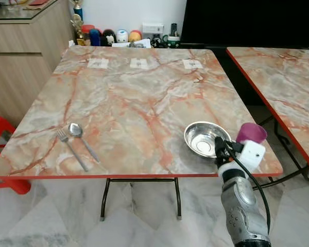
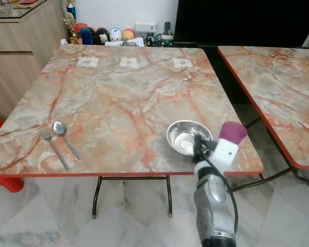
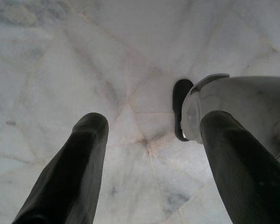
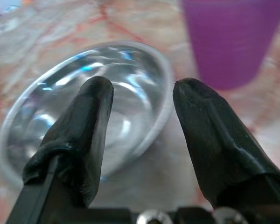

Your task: Setting the table

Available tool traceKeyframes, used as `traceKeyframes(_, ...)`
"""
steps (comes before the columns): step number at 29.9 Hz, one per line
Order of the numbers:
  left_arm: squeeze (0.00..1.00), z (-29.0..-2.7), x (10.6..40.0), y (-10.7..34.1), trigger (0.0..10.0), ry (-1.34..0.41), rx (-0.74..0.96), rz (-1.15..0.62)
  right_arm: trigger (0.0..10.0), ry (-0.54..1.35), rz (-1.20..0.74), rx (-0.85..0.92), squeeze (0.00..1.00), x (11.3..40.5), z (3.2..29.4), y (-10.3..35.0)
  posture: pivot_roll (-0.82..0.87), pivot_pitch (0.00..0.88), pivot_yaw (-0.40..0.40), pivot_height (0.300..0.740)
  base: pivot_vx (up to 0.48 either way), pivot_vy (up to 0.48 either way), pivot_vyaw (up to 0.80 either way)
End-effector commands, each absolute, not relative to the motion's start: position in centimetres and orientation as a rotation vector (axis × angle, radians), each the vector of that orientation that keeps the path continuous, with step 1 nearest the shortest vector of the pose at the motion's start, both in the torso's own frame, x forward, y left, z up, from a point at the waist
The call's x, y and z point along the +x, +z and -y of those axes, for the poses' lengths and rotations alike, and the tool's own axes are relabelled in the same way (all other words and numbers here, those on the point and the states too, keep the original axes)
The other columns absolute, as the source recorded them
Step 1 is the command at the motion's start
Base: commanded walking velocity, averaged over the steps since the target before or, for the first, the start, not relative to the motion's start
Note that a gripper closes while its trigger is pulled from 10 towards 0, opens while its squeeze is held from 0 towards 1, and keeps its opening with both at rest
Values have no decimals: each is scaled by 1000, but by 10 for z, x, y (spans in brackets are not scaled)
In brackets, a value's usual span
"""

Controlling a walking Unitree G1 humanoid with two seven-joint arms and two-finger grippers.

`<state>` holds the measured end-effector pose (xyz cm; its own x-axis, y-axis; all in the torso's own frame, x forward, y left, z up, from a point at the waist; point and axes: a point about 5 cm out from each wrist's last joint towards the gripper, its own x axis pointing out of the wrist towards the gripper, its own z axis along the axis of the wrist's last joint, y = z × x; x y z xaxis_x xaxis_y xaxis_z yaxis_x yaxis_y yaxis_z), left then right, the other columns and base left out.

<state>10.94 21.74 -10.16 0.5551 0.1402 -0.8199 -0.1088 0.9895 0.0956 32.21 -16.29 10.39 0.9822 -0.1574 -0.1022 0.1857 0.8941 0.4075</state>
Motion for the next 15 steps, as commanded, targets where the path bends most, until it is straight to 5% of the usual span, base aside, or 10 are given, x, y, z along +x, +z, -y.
traceKeyframes(1,0,-216,101,-105,10000,148,23,-999,10000,-211,-93,467,0,326,166,103,39,87,-34,740,0,0,0)
traceKeyframes(15,0,-216,100,-104,10000,149,25,-998,10000,-245,-192,641,0,343,165,95,46,87,-29,740,0,0,0)
